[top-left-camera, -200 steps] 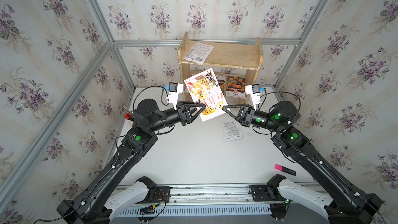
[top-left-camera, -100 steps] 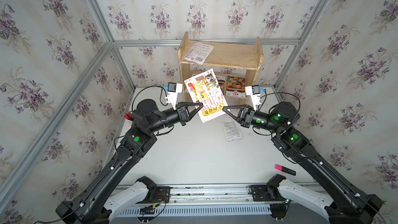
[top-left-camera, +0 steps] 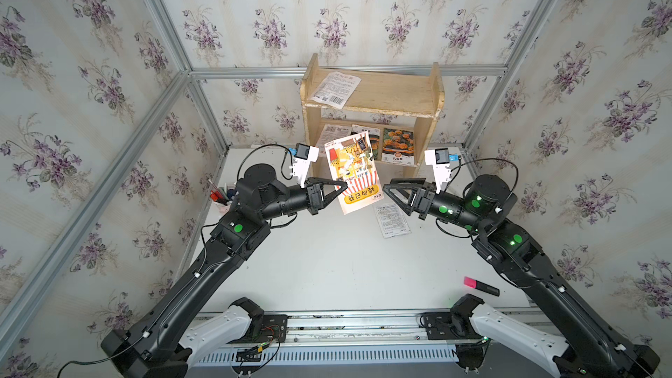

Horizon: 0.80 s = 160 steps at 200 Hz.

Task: Take the seed bag off the shelf
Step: Pick up the seed packet from the shelf, then place the seed packet at the center of the board.

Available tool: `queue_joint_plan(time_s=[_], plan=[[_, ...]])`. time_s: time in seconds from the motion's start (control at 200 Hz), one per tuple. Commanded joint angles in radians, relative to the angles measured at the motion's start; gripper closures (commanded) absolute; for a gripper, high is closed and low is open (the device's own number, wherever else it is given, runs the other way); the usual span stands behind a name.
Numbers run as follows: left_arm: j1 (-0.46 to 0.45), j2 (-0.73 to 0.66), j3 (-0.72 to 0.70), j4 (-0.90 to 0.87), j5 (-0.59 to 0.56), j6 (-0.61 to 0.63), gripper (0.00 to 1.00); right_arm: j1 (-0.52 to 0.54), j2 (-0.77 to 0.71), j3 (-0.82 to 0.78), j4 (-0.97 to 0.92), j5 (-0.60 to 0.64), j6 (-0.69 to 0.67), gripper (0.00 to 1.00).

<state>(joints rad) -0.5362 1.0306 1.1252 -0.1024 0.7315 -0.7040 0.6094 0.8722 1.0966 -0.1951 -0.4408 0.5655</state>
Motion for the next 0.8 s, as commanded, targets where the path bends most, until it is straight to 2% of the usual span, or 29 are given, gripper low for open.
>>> queue_joint_plan(time_s=[0.0,0.075,0.25,0.415,0.794], plan=[[0.001,0.012,-0.012,-0.059,0.037,0.05,1.0,0.001,-0.03,0.015,-0.184,0.122,-0.103,0.1],[0.002,0.024,-0.035,-0.08,0.033,0.06,1.0,0.001,-0.054,0.007,-0.241,0.148,-0.121,0.0],[0.001,0.074,-0.111,-0.071,0.022,0.069,1.0,0.001,-0.104,-0.048,-0.329,0.226,-0.132,0.0],[0.001,0.153,-0.159,-0.031,0.016,0.077,1.0,0.001,-0.141,-0.131,-0.35,0.242,-0.125,0.0],[0.001,0.376,-0.178,0.026,-0.033,0.106,1.0,0.002,-0.205,-0.233,-0.369,0.303,-0.112,0.0]])
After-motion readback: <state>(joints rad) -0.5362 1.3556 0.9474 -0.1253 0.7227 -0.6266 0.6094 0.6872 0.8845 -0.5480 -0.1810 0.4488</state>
